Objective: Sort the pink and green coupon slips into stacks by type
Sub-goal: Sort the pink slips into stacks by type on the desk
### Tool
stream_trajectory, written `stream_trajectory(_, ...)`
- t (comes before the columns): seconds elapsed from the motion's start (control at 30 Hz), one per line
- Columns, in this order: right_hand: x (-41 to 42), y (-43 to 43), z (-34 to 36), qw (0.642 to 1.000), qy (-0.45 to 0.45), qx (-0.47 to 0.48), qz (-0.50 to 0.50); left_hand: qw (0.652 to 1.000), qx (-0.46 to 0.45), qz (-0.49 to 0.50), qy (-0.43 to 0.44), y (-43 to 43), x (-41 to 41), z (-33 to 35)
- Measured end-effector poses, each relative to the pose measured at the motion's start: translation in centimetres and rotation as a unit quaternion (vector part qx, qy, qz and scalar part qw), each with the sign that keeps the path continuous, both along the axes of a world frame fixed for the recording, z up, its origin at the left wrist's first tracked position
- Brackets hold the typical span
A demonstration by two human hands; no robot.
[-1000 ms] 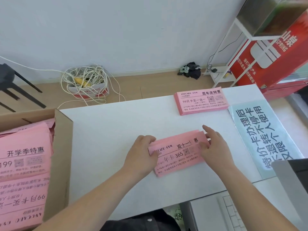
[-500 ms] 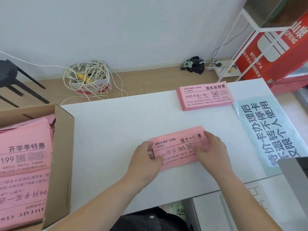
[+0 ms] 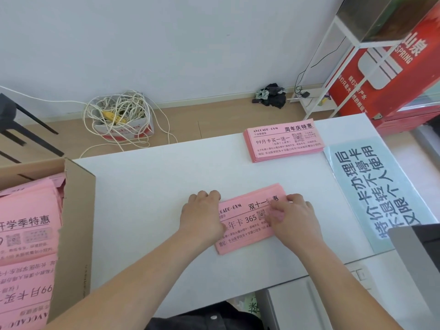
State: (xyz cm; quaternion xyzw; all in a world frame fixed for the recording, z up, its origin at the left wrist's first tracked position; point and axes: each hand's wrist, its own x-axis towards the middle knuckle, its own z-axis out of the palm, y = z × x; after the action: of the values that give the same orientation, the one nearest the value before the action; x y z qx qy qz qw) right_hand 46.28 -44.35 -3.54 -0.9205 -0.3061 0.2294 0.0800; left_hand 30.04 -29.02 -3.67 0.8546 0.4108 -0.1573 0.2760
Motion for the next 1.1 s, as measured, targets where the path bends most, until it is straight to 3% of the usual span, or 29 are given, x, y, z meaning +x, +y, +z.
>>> stream_trajectory(0.2,0.1,-0.5,0.2,0.999,0.011,0.022,-0.022,0.999,-0.035,-0.006,0.023,0.0,0.9,0.2)
stream_trajectory(0.33,0.0,-0.8,0.3,0.997,0.019,0.053,-0.046,0.999,-0.047,-0.004,-0.016,-0.7,0.9,0.5)
stream_trajectory(0.47,0.9,-0.7,1.0,0.991,0.055,0.065,-0.099,0.987,-0.121,0.040,-0.093,-1.3,-0.3,0.3)
stream_trajectory(0.57,2.0,-0.3,1.2,0.982,0.130,0.088,-0.106,0.985,-0.147,0.029,-0.082,-0.3,-1.0,0.9)
stream_trajectory(0.83,1.5,0.7,2.0,0.942,0.261,0.177,-0.111,0.990,-0.108,-0.011,-0.093,0.7,-2.4,2.2)
stream_trajectory(0.93,0.9,0.6,2.4,0.939,0.237,0.226,-0.105,0.985,-0.112,0.007,-0.131,0.7,-3.7,2.6)
stream_trajectory(1.1,-0.3,1.4,3.4,0.898,0.206,0.357,-0.150,0.966,-0.004,0.024,-0.259,1.5,-5.0,4.3)
